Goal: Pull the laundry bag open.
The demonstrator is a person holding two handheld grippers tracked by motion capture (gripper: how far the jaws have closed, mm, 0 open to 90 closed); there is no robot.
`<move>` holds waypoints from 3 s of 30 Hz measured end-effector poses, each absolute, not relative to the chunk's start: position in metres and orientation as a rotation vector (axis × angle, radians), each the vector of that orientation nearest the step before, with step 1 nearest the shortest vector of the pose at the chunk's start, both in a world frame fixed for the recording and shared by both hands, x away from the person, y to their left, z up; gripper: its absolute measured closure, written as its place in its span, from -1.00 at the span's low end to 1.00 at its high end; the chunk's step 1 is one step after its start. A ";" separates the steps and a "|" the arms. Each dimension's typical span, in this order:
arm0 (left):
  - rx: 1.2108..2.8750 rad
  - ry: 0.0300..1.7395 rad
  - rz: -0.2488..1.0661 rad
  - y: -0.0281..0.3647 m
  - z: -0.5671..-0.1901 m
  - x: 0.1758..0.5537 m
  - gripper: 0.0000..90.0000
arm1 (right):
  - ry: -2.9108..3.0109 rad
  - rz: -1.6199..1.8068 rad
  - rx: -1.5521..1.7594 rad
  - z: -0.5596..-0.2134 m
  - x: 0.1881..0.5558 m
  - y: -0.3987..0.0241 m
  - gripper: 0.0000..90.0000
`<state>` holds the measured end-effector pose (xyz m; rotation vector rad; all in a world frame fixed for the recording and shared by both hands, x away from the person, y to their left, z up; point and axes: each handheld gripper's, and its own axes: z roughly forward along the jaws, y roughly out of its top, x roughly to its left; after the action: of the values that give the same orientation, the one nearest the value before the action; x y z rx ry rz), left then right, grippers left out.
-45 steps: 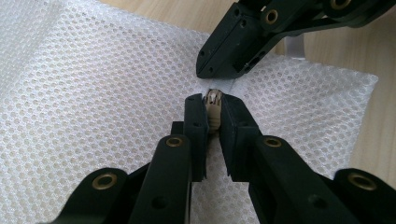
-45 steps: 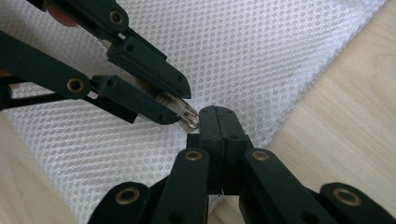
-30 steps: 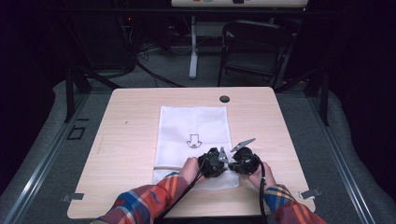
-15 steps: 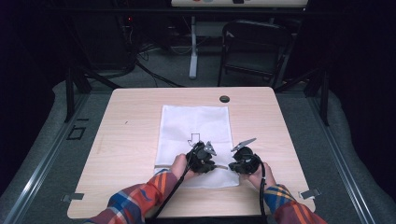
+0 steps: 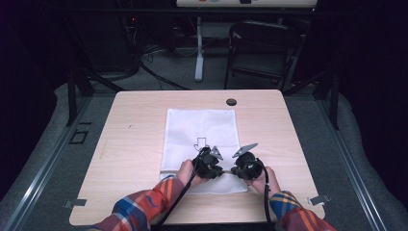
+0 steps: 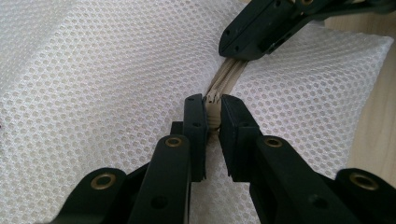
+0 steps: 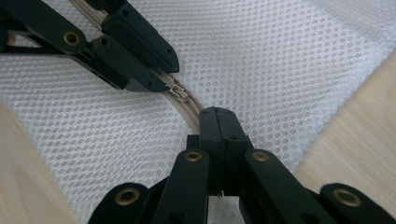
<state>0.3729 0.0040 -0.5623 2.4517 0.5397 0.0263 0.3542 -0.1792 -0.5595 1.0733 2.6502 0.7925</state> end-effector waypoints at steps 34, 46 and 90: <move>2.453 0.565 0.026 0.009 -0.561 0.372 0.80 | 2.641 0.823 1.063 -0.564 0.355 -0.182 1.00; 2.455 0.573 0.017 0.014 -0.560 0.372 0.80 | 2.640 0.817 1.061 -0.564 0.355 -0.181 1.00; 2.466 0.668 0.018 0.048 -0.557 0.370 0.80 | 2.647 0.821 1.094 -0.563 0.356 -0.182 1.00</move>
<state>0.3702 0.0483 -0.5573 2.4664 0.6679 0.0177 0.3563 -0.1820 -0.5633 1.0941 2.6466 0.8212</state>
